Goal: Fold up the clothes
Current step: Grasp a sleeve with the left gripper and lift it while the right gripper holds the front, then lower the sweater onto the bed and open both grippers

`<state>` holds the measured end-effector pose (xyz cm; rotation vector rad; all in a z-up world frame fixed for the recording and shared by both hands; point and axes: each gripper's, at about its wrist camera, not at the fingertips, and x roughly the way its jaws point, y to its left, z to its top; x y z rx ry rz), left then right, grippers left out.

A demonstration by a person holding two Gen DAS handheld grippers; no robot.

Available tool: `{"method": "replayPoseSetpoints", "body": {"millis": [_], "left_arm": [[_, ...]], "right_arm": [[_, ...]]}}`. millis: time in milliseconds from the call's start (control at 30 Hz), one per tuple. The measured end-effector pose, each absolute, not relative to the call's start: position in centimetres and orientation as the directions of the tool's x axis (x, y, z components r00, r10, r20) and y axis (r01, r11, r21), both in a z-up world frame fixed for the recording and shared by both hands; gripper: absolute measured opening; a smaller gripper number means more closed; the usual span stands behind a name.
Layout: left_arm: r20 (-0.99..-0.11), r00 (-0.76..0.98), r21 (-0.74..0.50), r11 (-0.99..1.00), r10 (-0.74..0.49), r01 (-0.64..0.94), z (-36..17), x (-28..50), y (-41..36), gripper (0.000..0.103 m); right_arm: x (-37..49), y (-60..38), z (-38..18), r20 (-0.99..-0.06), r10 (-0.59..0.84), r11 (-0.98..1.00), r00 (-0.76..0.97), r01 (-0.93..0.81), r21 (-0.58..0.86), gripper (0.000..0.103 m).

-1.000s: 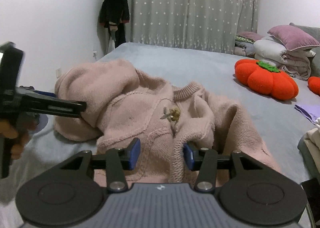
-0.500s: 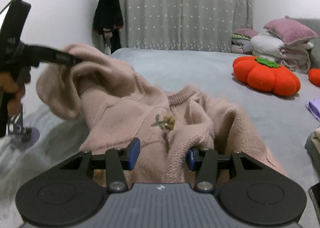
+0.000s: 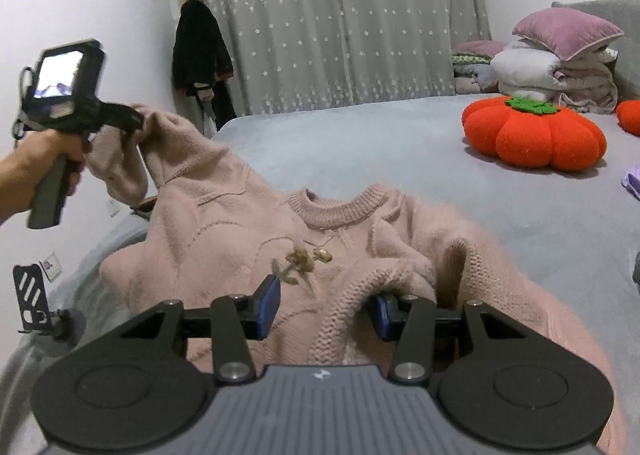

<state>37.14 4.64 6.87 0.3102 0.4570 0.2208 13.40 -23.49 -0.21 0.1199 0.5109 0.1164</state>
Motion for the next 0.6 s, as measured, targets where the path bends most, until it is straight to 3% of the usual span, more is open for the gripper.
{"method": "replayPoseSetpoints", "body": {"millis": [200,400,500,600], "left_arm": [[-0.483,0.814,0.286,0.937,0.324,-0.203,3.4,39.0,6.2,0.021],[-0.528,0.78,0.274,0.937,0.336,-0.218,2.3,38.0,7.2,0.032],[-0.536,0.784,0.263,0.944,0.314,-0.198,3.2,36.6,6.8,0.04],[-0.542,0.788,0.252,0.951,0.291,-0.177,4.3,35.1,6.5,0.055]], "right_arm": [[13.4,-23.3,-0.5,-0.487,0.133,0.99,0.863,-0.089,0.113,0.047],[13.5,-23.1,-0.5,-0.505,0.144,0.988,0.851,-0.099,0.115,0.054],[13.5,-23.1,-0.3,-0.512,0.148,0.988,0.846,-0.1,0.122,0.057],[13.4,-23.4,0.0,-0.507,0.165,0.984,0.846,-0.11,0.137,0.058]]}}
